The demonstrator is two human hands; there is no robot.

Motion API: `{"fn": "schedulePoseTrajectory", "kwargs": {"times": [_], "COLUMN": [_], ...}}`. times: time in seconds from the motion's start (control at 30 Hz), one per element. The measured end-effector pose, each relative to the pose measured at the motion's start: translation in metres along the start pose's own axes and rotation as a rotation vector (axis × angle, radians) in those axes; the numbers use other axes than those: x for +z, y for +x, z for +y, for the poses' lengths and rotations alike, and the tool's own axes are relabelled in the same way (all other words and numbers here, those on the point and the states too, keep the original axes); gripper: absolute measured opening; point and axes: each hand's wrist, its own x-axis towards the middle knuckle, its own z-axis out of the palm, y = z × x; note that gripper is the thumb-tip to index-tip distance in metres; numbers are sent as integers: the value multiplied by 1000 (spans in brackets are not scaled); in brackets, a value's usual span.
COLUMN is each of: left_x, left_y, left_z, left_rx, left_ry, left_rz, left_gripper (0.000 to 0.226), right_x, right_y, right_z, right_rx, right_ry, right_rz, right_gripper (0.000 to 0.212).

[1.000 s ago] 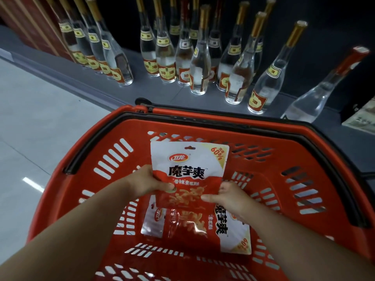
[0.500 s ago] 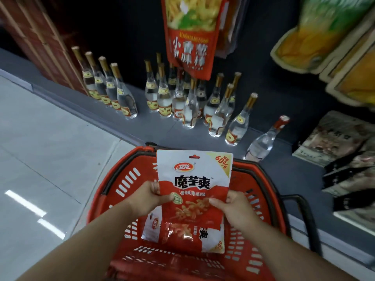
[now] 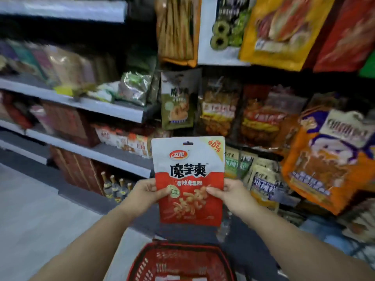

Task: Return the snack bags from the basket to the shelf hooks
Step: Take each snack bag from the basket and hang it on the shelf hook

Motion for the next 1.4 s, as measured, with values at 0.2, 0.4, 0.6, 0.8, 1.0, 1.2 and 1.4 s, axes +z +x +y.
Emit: {"fn": "schedulePoseTrajectory", "kwargs": {"times": [0.2,0.4,0.6,0.8,1.0,1.2,1.4], "left_x": [-7,-10,-3,-3,19,83,169], "left_y": [-19,-33,-36,-36,-24,5,36], "left_z": [142,224,251,251,268,290,322], "left_rx": [130,272,354,337,383,401,400], "left_ry": [-20,-10,-58,-83,-121,-140,-123], "left_rz": [61,74,100,89,16,-66,-150], "left_gripper": [20,18,13,16,10,11,10], "right_x": [-37,-55,-54,-51,-67,-129,-213], "right_y": [-33,-55,-68,-79,-89,-95,-96], "right_z": [-140,-215,-235,-243,-243,-239,-228], "right_rx": [-143,-244,-305,-289,-294,-290,-285], "right_ry": [38,66,124,132,169,185,221], "right_rz": [91,173,289,315,390,506,594], "right_gripper": [11,2,7,7,8,7,9]}}
